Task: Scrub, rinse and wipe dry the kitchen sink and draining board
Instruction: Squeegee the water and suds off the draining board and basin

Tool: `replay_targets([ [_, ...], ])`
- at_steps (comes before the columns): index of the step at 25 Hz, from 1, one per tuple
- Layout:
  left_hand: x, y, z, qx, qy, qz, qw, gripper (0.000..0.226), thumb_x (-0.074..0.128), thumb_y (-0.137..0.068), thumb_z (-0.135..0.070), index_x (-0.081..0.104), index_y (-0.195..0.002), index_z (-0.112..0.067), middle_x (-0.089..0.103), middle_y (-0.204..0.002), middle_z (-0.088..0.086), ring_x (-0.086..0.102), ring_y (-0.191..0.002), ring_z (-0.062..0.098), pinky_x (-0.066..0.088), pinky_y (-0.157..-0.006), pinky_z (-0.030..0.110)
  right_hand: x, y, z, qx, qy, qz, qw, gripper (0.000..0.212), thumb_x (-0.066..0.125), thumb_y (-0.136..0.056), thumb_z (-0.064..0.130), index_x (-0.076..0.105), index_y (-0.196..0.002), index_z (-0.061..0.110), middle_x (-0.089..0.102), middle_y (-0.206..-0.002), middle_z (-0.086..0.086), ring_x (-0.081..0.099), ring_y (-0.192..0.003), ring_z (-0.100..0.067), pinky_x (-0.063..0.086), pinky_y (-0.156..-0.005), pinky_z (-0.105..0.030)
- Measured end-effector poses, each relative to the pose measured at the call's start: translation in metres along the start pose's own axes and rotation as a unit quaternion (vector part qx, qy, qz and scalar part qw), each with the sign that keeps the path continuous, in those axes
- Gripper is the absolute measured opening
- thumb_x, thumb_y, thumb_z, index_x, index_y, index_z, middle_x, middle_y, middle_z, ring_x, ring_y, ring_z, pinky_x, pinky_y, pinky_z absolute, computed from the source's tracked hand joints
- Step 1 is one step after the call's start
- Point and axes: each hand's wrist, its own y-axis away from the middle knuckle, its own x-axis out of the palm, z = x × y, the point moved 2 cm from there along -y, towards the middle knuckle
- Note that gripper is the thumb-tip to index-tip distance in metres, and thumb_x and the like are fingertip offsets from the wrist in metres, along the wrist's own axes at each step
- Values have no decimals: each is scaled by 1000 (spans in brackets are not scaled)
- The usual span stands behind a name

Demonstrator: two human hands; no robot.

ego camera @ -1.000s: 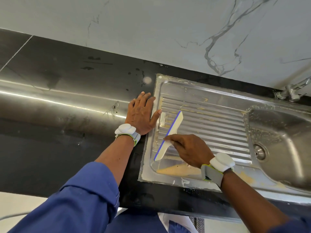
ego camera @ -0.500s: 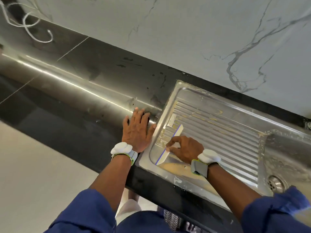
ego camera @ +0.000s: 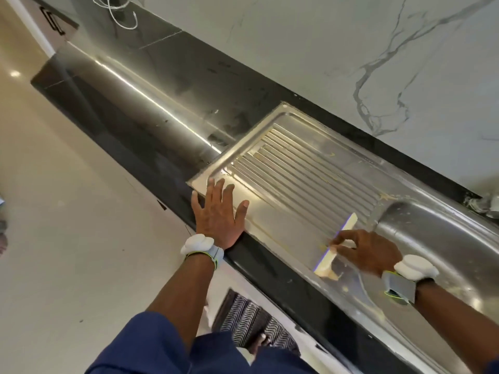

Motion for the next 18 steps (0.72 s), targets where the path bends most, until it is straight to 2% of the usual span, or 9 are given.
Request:
replay_targets([
  [2,1,16,-15,-23,14,0,1000,66,22,-100,-63,47,-147,-24,35,-164,3,16,-158,25,8,-122,63,-12,-3,-6,-29,11,2,1000,20,55,-76,74,64,-87,60,70,-109,15,67,-100,-14,50,-91,-35],
  [3,1,20,-20,-31,24,2,999,67,21,-100,-64,46,-148,-24,33,-165,3,14,-158,25,6,-122,63,-17,-9,2,-46,-1,-1,999,14,61,-81,66,67,-90,56,70,-113,14,66,-103,-14,50,-93,-35],
  [5,5,27,-27,-45,27,6,999,68,19,-100,-64,44,-149,-24,31,-166,3,12,-159,25,5,-123,62,-25,-29,33,-87,-48,-34,994,11,68,-87,50,72,-97,46,70,-115,8,66,-105,-17,50,-91,-34],
  [9,6,30,-29,-56,15,-17,998,64,22,-103,-58,43,-151,-21,33,-165,4,13,-159,26,8,-124,60,-36,-83,119,-125,-125,-86,980,19,70,-86,46,75,-102,37,73,-109,6,67,-102,-17,50,-84,-28],
  [13,9,28,-26,-62,8,-49,997,61,29,-102,-54,43,-151,-20,35,-164,4,17,-158,25,13,-124,60,-37,-133,173,-108,-174,-123,971,35,75,-79,56,74,-100,29,73,-104,6,66,-98,-18,50,-81,-30],
  [18,9,32,-34,-69,6,-65,995,66,28,-101,-60,42,-153,-20,35,-164,3,18,-158,25,13,-124,60,-12,-120,147,-99,-115,-95,984,45,73,-73,68,67,-98,32,64,-86,5,68,-92,-25,46,-72,-30],
])
